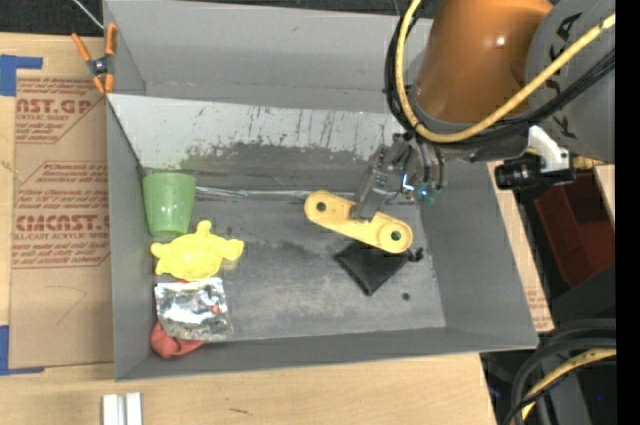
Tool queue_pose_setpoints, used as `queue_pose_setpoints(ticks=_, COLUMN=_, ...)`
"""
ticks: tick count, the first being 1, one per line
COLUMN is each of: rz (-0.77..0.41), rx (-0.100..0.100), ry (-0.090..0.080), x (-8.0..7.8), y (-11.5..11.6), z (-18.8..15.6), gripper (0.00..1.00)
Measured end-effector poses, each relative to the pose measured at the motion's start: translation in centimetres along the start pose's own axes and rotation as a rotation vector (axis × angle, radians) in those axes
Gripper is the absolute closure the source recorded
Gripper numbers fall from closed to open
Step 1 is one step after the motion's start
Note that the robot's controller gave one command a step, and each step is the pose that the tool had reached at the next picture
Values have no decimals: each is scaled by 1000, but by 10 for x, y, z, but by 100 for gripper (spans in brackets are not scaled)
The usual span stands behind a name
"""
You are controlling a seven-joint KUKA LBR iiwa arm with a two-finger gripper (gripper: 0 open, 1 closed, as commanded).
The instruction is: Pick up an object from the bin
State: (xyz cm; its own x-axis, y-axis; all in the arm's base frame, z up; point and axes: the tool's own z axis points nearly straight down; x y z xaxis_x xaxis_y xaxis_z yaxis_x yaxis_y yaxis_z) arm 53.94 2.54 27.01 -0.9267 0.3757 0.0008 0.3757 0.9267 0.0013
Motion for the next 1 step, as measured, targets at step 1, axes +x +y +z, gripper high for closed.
queue_pose_setpoints(ticks=1, rz=-4, rx=0, ry=-1, x=-1, y=-1, z=-6, gripper=100)
